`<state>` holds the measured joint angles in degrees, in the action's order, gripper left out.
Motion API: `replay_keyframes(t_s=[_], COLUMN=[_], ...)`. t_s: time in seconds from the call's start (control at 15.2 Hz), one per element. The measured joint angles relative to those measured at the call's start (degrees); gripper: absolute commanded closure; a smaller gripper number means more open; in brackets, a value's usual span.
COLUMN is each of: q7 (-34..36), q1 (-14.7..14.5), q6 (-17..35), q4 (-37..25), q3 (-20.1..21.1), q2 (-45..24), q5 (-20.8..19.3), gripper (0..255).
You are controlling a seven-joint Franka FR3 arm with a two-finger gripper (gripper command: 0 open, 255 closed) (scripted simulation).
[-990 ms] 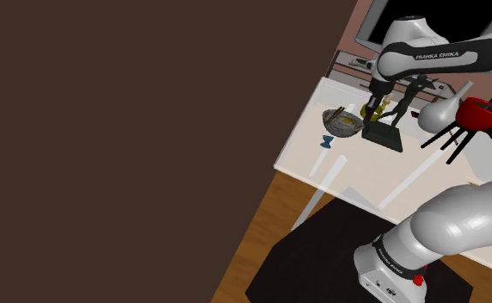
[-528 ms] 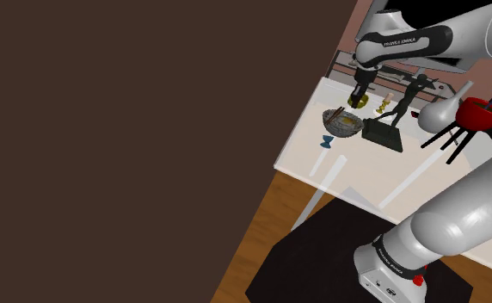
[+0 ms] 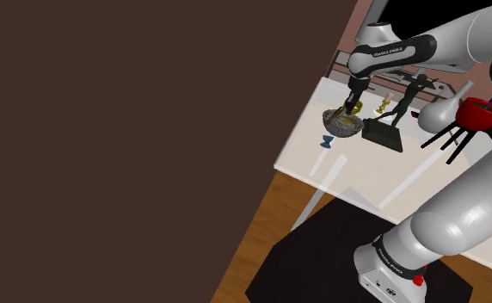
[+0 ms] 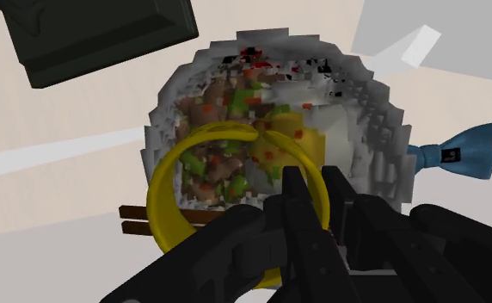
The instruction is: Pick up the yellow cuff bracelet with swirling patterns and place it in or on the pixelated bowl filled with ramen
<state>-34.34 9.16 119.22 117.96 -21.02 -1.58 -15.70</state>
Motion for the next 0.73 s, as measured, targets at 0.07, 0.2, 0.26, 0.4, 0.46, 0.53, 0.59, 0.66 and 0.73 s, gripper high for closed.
replay_keyframes(t_s=[0.07,0.2,0.26,0.4,0.46,0.53,0.59,0.66,0.73], q7=[0.1,0.2,0.5,0.6,0.6,0.6,0.6,0.6,0.6], q1=[0.0,0.1,0.1,0.2,0.2,0.2,0.2,0.2,0.2], q6=[0.7,2.0,2.9,3.7,3.8,3.9,3.9,3.9,3.9], q4=[0.5,1.1,1.9,2.3,2.4,2.4,2.4,2.3,2.3], q3=[0.0,-0.1,-0.1,-0.1,-0.1,-0.2,-0.2,-0.2,-0.2], q2=[-0.2,-1.0,-1.1,-1.4,-1.5,-1.6,-1.6,-1.7,-1.7], q5=[0.0,0.1,0.0,0.0,0.0,0.0,0.1,0.1,0.1], gripper=[255,255,255,255,255,255,255,255,0])
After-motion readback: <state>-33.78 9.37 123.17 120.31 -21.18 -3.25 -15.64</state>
